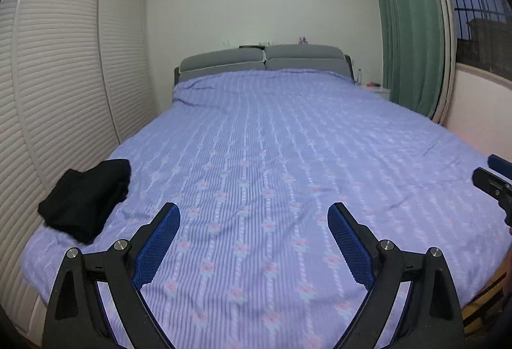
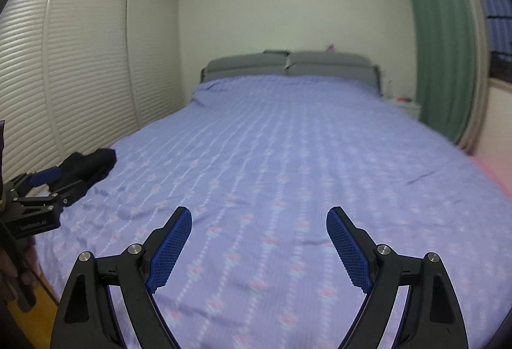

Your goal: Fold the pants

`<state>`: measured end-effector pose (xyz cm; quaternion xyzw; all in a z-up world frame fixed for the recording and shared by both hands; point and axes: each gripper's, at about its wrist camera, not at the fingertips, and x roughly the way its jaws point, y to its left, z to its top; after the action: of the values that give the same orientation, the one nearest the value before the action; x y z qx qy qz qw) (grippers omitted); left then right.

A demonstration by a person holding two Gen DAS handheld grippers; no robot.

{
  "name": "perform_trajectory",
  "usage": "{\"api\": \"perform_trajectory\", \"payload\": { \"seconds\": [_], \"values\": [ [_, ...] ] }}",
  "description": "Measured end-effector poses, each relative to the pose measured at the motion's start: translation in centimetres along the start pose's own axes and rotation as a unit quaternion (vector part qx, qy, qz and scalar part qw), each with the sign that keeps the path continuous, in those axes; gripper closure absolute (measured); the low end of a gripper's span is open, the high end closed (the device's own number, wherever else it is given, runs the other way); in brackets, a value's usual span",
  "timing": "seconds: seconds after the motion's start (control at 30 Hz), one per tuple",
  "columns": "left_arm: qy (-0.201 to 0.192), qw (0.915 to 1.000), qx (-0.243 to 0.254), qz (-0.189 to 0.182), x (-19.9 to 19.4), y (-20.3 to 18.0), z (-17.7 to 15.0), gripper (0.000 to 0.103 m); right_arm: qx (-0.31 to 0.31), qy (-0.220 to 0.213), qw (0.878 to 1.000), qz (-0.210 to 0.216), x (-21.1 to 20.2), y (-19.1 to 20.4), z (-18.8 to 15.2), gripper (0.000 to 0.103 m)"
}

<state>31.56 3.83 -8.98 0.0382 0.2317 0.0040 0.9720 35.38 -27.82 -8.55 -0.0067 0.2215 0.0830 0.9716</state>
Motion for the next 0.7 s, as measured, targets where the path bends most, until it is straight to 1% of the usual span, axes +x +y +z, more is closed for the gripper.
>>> {"api": "perform_trajectory", "payload": {
  "seconds": [0.07, 0.1, 0.13, 0.17, 0.2, 0.23, 0.27, 0.37, 0.57, 0.7],
  "values": [
    [0.002, 0.9999, -0.011, -0.002, -3.2, -0.3, 0.3, 0.007, -0.004, -0.016, 1.000, -0.015, -3.8, -0.1, 0.5, 0.016],
    [0.003, 0.9999, -0.013, 0.004, -4.9, -0.5, 0.4, 0.006, -0.004, -0.022, 1.000, -0.021, -5.3, -0.1, 0.8, 0.016],
    [0.000, 0.9998, -0.014, 0.011, -6.8, -0.6, 0.4, 0.005, 0.000, -0.026, 0.999, -0.024, -7.4, 0.1, 1.2, 0.015],
    [-0.001, 0.9998, -0.015, 0.015, -8.1, -0.7, 0.4, 0.002, 0.005, -0.030, 0.999, -0.025, -8.9, 0.1, 1.5, 0.012],
    [-0.001, 0.9996, -0.016, 0.021, -9.9, -0.7, 0.4, 0.001, 0.010, -0.038, 0.999, -0.026, -11.3, 0.2, 1.8, 0.011],
    [-0.001, 0.9995, -0.020, 0.024, -11.8, -0.8, 0.3, 0.001, 0.010, -0.041, 0.999, -0.027, -12.5, 0.2, 2.0, 0.007],
    [0.001, 0.9994, -0.024, 0.026, -13.5, -0.8, 0.2, 0.001, 0.006, -0.045, 0.998, -0.032, -14.7, 0.4, 2.3, 0.005],
    [0.003, 0.9990, -0.034, 0.027, -17.5, -1.0, -0.6, 0.001, 0.001, -0.048, 0.998, -0.041, -18.5, 0.5, 2.5, 0.004],
    [0.006, 0.9992, -0.035, 0.019, -22.0, -2.0, -1.8, 0.001, 0.019, -0.031, 0.998, -0.054, -24.6, 0.3, 1.3, 0.004],
    [0.007, 0.9995, -0.028, 0.011, -24.3, -3.1, -2.3, 0.000, 0.024, -0.029, 0.997, -0.073, -27.1, 0.5, 0.6, 0.004]
  ]
}}
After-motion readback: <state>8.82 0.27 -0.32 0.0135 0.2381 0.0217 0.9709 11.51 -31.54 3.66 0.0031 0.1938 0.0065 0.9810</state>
